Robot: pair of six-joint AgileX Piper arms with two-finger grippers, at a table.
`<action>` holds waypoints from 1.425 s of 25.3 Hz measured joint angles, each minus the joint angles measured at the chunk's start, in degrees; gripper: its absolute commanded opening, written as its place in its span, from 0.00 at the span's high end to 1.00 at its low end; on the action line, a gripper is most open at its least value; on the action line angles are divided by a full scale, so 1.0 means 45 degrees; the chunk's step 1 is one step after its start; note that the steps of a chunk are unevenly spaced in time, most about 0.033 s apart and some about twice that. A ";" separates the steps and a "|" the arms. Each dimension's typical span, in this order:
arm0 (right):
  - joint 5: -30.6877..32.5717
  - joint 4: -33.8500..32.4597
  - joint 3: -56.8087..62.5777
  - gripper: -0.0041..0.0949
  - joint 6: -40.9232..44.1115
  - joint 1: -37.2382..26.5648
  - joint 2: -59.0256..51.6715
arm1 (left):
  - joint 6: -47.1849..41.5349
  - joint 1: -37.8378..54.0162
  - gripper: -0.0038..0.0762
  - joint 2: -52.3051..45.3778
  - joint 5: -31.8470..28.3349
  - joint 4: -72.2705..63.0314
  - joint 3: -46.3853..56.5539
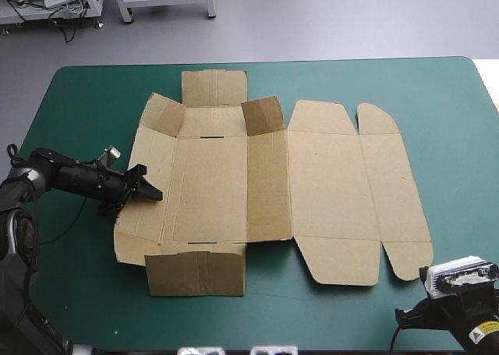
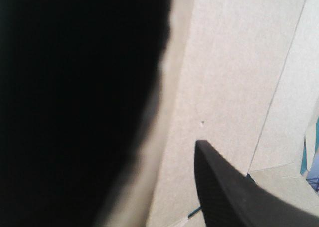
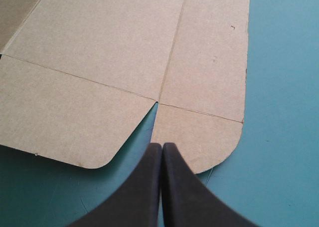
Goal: Fold the box
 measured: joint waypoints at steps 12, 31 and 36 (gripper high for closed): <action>-0.0042 0.0000 0.0000 0.97 0.0000 0.0000 0.0000 | -0.0657 -0.0782 0.96 -0.0902 0.0027 0.1252 0.0558; -0.0336 0.0048 0.0000 0.97 0.0010 0.0000 0.0000 | -0.0757 -0.3572 0.96 -0.4331 0.0615 0.6371 -0.4961; -0.0336 0.0048 0.0000 0.97 0.0010 0.0000 0.0000 | -0.0545 -0.6870 0.96 -0.4331 0.0709 0.9229 -0.7046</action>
